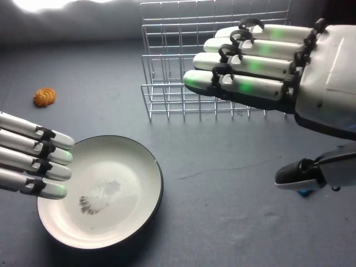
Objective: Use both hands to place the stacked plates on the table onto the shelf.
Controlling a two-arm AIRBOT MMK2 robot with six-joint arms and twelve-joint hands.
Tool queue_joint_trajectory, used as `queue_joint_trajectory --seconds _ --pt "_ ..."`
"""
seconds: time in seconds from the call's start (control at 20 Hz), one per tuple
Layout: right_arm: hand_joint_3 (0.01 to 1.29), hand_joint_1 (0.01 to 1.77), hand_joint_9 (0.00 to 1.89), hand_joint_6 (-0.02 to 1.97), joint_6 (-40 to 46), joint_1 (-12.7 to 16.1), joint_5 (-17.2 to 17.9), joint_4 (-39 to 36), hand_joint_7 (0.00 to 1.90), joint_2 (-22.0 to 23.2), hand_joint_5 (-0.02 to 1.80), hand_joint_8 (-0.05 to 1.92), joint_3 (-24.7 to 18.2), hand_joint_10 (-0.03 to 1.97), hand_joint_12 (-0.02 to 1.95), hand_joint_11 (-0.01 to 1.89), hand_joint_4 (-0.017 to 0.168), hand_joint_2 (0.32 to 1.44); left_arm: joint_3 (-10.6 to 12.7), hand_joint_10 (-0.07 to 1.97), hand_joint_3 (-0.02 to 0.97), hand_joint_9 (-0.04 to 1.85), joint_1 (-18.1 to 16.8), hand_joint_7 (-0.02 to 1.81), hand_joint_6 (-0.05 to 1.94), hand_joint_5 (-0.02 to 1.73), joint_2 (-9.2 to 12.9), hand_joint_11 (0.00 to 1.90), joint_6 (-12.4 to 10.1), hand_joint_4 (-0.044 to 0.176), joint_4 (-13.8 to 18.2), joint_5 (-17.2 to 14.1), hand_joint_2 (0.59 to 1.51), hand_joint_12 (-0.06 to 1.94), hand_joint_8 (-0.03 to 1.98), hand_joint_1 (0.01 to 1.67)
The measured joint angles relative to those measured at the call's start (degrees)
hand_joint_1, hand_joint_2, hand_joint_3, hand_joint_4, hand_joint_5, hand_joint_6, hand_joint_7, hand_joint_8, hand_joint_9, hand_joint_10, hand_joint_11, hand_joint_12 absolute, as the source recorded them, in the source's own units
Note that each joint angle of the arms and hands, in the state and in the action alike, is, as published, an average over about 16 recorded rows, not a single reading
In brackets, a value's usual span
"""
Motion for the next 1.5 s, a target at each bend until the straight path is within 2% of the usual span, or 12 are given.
queue_joint_trajectory --seconds 0.2,0.45,1.05,1.5 --pt "0.01 0.98 0.01 0.02 1.2 -0.2 -0.5 -2.2 0.02 -0.6 0.02 0.01 0.0 0.00 0.14 0.01 0.004 0.87 0.6 0.01 0.011 0.02 5.3 0.02 -0.01 0.02 -0.9 0.02 3.0 0.001 -3.9 1.9 1.046 -0.01 -0.01 0.02" --pt "0.01 0.97 0.01 0.02 4.7 -0.2 -0.8 -5.6 0.02 -1.3 0.02 0.01 0.4 0.00 0.10 0.01 0.004 0.89 0.8 0.00 0.010 0.02 10.6 0.02 -0.01 0.02 -1.8 0.02 5.0 0.001 -7.6 4.0 1.049 -0.01 -0.01 0.02" --pt "0.01 1.00 0.01 0.02 14.5 0.1 -1.1 -13.3 0.02 -2.2 0.02 0.01 2.0 0.00 0.01 0.02 0.004 0.93 -0.6 0.00 0.010 0.02 20.2 0.01 -0.01 0.02 -4.1 0.02 5.4 0.000 -14.9 10.1 1.068 -0.01 -0.01 0.02" --pt "0.01 0.99 0.01 0.02 14.9 0.2 -1.5 -14.2 0.02 -2.5 0.02 0.01 2.1 0.00 0.00 0.02 0.004 0.95 -1.3 0.00 0.010 0.02 25.0 0.01 -0.02 0.01 -5.8 0.02 5.5 -0.002 -19.0 13.8 1.082 -0.01 -0.01 0.02"
